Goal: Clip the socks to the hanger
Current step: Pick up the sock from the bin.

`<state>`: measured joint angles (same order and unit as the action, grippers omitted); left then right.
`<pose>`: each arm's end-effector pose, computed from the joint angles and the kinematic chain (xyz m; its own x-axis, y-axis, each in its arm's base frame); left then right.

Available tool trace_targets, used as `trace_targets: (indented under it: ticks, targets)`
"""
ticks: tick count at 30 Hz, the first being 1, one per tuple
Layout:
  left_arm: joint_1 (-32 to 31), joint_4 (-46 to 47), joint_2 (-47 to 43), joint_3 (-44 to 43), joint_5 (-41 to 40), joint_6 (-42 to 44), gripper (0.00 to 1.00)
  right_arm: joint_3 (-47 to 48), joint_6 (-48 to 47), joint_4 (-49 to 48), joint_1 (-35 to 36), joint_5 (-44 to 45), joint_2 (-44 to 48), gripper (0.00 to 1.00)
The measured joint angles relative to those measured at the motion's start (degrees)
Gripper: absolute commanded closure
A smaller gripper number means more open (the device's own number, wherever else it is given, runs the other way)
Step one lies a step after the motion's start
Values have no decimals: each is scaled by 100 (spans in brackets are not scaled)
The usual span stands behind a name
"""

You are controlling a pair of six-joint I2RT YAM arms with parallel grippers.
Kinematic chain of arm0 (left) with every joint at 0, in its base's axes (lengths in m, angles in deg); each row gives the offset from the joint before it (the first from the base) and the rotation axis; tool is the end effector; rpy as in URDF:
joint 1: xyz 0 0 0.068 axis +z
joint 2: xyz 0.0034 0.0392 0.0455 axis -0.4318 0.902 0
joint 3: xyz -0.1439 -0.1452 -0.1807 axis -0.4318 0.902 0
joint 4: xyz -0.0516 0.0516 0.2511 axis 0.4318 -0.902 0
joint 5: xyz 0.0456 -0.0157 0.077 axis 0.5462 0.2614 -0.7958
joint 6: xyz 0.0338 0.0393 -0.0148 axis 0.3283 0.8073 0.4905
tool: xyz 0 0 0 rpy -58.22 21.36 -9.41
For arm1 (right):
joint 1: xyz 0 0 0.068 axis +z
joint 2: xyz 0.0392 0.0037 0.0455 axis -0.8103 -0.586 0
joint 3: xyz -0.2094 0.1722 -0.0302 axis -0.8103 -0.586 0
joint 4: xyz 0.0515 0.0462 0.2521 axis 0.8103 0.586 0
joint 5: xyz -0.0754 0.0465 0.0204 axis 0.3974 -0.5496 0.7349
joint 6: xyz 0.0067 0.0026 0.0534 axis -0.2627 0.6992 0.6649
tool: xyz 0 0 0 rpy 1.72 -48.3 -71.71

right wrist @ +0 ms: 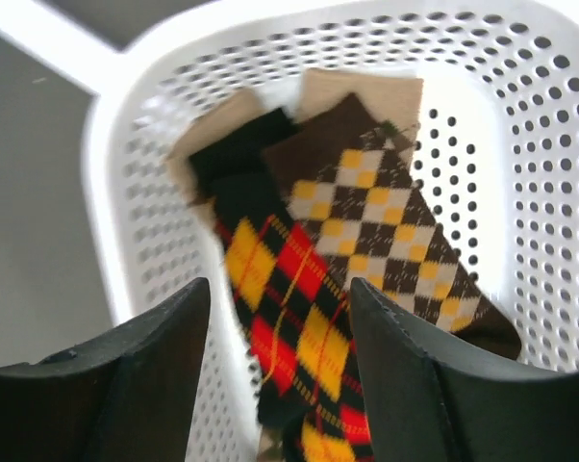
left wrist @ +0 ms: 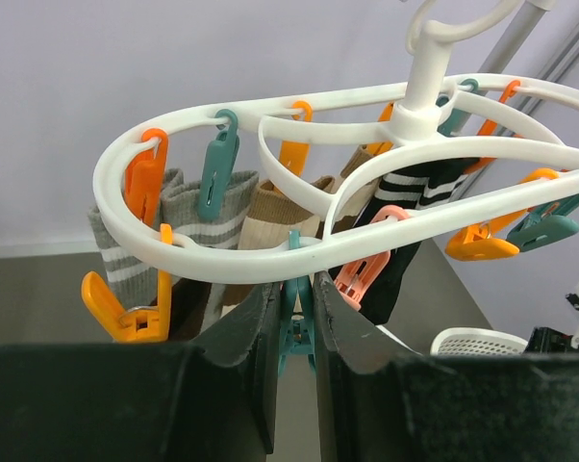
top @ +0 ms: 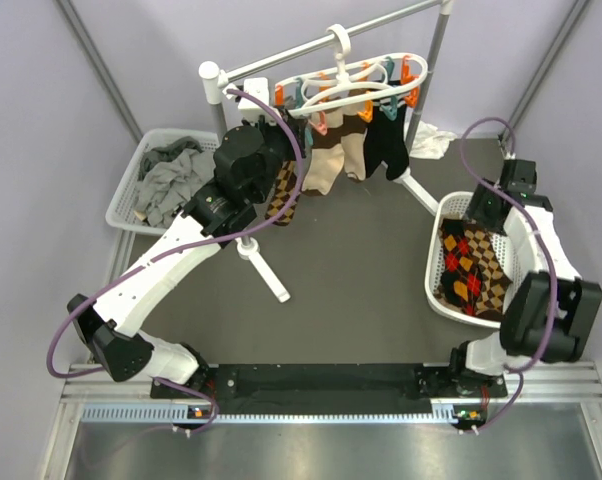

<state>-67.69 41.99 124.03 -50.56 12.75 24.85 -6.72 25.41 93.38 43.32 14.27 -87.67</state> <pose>0.2452 -0.2028 0.4796 -0.0203 -0.3315 -0.9432 0.3342 0.8869 -0.3189 0.2951 -0.0581 0.2778 -0.6850 0.3695 -0.6279 0.3908 0.9137 0.1113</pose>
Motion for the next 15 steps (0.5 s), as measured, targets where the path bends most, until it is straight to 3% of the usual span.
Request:
trace_targets:
  ticks: [6,15]
  targets:
    - [2,0,-13,11,11,-20,83,-4,-7,-389,-778,-538,-1069,57]
    - [2,42,-13,44,59,-46,83,0,-197,-863,-962,-1150,-1853,62]
